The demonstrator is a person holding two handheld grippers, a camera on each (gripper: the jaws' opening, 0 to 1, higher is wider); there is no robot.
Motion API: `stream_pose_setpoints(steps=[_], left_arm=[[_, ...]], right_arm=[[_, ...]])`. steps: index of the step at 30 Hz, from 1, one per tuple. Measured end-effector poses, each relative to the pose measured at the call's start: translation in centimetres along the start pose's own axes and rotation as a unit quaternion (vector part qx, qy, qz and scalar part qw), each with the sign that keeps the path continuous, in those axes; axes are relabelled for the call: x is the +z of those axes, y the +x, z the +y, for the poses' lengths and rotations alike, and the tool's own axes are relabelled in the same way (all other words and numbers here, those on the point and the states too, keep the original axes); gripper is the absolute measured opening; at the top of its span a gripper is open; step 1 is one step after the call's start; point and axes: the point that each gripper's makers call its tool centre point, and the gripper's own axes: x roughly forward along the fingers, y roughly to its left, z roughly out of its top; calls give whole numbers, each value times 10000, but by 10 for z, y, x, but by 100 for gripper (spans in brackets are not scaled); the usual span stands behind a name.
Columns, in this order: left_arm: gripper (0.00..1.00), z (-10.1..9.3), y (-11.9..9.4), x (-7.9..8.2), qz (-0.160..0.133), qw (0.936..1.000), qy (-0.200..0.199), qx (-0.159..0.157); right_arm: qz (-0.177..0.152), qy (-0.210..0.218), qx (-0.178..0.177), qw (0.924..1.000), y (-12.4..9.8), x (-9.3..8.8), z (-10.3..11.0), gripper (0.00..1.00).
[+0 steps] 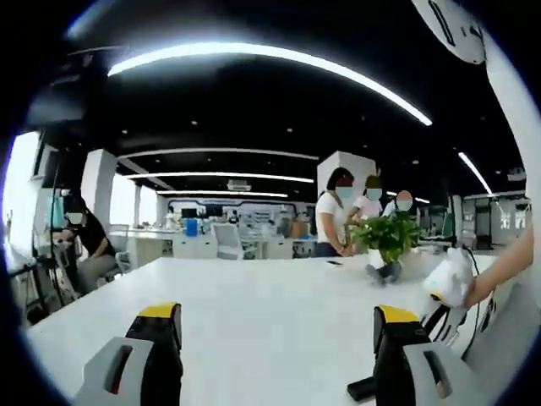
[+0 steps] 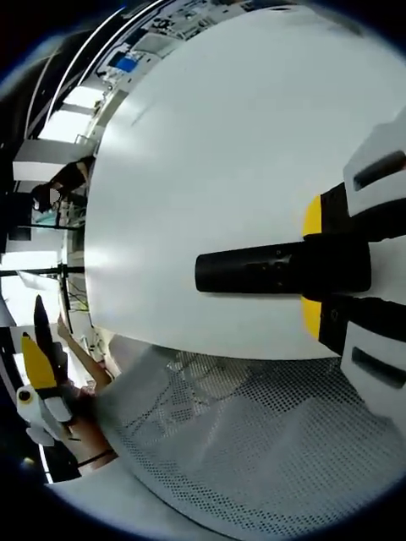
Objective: Press the specified remote control buttons in sequence, fully releasing each button before pressing the next.
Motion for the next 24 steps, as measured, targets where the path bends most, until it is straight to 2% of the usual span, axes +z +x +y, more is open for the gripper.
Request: stream_pose_setpoints(steps=[2, 3, 4, 5, 9, 12, 16, 20, 24], left_arm=[[98, 8, 1, -5, 163, 9983, 528, 210], [99, 9, 0, -8, 286, 9983, 435, 272], [100, 7, 0, -6, 207, 9993, 226, 229], [100, 8, 1, -5, 168, 9994, 190, 227], [100, 12, -1, -3, 142, 9993, 146, 305], [100, 13, -1, -6, 218, 9989, 255, 340], [98, 9, 0, -10, 365, 9987, 255, 257], [97, 9, 0, -10, 379, 9986, 275, 244], [96, 7, 0, -12, 432, 9985, 276, 207]], right_arm=[[-10, 44, -19, 10000, 0, 0, 0, 22], [-14, 57, -24, 10000, 0, 1, 0, 22], [-15, 73, -29, 10000, 0, 1, 0, 22], [-20, 82, -31, 10000, 0, 1, 0, 22], [19, 96, 13, 10000, 0, 1, 0, 21], [103, 91, 66, 9999, 0, 2, -1, 21], [259, 46, 132, 9996, 0, 2, 0, 21], [411, 88, 224, 9989, 0, 3, -2, 21], [577, -72, 194, 9981, 0, 2, -8, 21]])
